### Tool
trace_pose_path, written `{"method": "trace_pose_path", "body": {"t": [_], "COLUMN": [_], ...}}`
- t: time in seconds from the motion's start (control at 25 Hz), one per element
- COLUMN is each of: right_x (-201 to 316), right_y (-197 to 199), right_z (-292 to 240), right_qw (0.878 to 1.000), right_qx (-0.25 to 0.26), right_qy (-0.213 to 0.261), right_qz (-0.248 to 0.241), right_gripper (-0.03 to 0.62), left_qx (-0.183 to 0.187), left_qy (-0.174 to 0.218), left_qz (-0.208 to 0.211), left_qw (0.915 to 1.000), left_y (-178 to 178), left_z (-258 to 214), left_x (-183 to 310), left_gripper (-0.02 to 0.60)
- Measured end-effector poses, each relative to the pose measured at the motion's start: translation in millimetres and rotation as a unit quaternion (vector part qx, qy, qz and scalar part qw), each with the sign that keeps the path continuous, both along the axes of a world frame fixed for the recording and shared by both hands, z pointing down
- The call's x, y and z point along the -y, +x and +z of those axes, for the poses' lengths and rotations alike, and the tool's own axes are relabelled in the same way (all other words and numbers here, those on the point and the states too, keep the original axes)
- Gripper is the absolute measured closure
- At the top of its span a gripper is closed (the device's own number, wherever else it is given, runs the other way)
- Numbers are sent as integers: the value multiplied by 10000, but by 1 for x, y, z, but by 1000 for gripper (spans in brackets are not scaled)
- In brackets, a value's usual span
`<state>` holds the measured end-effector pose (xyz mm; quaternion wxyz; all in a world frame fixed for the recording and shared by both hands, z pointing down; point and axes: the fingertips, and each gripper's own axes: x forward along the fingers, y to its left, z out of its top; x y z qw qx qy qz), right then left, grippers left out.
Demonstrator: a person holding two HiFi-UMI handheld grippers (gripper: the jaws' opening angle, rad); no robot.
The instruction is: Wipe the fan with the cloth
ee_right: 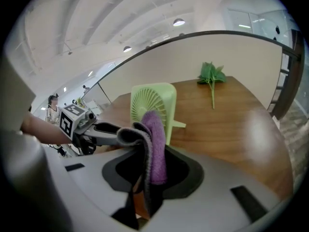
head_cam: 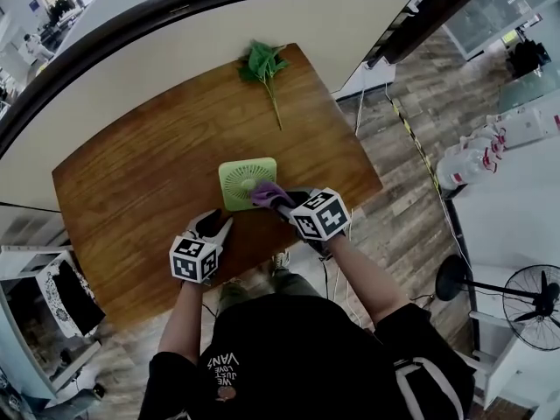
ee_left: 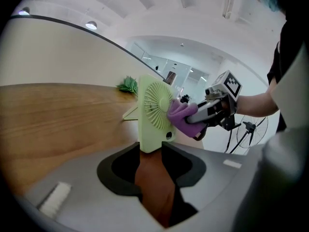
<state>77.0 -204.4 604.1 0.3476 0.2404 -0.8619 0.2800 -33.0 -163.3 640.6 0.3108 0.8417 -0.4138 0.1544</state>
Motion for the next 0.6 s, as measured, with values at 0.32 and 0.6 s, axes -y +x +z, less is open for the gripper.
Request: {"method": "trace_pose_path", "body": {"t": [0.32,0.6], "right_x": [4,-14], "right_y": [40,27], "right_z": [5,-12], "right_qw": [9987,9994], "right_qx": [-152,51], "right_qy": [-78,72], "right_qz": [482,326], "right_gripper": [494,494], "left_qx": [3,-20], "left_qy": [-1,74], "left_qz": [18,-153], "left_qw": [10000,9999], "left_y": [6,-4], "left_z": [-2,-12], "left_x": [1,-5], "left_gripper": [449,449]}}
